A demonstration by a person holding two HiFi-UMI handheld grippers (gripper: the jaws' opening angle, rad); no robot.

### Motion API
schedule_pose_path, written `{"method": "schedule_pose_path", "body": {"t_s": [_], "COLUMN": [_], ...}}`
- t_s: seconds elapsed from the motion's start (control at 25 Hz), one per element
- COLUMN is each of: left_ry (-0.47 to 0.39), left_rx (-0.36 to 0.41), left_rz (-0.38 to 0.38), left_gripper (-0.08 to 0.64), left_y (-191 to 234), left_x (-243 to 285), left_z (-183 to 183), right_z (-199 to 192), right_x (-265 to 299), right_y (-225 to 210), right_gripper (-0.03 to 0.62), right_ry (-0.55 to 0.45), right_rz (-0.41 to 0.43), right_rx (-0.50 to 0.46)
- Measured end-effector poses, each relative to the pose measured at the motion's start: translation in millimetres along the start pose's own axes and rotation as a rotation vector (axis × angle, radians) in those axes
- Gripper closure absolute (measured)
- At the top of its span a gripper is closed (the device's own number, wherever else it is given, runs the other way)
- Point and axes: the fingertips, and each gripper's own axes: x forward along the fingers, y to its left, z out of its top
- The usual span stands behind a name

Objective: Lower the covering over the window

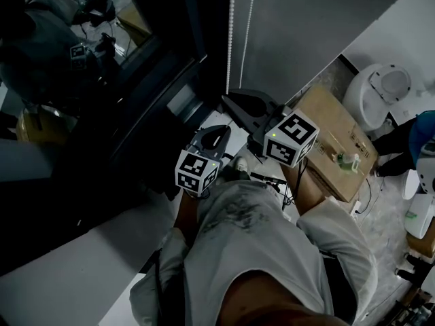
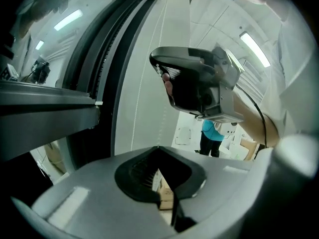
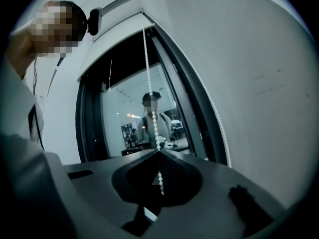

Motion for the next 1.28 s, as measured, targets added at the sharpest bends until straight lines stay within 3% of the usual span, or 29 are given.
{"method": "schedule_pose_path", "body": {"t_s": [0.2, 0.36, 0.52, 0.64, 0.76, 0.96, 1.16, 1.28], "left_ry": [-0.018, -0.093, -0.297, -0.459, -0.549, -0.587, -0.593, -0.596], "left_rx": [0.002, -0.022, 0.006, 0.105, 0.182, 0.258, 0.259, 0.274], "left_rz": [-0.015, -0.046, -0.025, -0.018, -0.070, -0.085, -0.088, -0.068], "left_gripper": [0.537, 0.423, 0.408, 0.405, 0.388, 0.379, 0.388, 0.531], "left_y": [-3, 0, 13, 14, 2, -10, -10, -10], "left_x": [-11, -39, -75, -91, -93, -92, -82, -82], "left_z": [-1, 27, 112, 194, 256, 306, 328, 331], "right_z": [-17, -17, -17, -18, -19, -19, -20, -20], "right_x": [-1, -3, -4, -3, -2, 0, 4, 6], "right_y": [-1, -6, -7, -3, 1, 3, 10, 11], "right_gripper": [0.575, 0.575, 0.575, 0.575, 0.575, 0.575, 0.575, 0.575], "right_ry": [0.019, 0.014, 0.012, 0.015, 0.016, 0.019, 0.022, 0.018], "right_rz": [-0.004, -0.018, -0.018, -0.007, -0.003, 0.000, 0.009, 0.011], "right_rx": [0.026, 0.027, 0.027, 0.025, 0.022, 0.019, 0.013, 0.016]}}
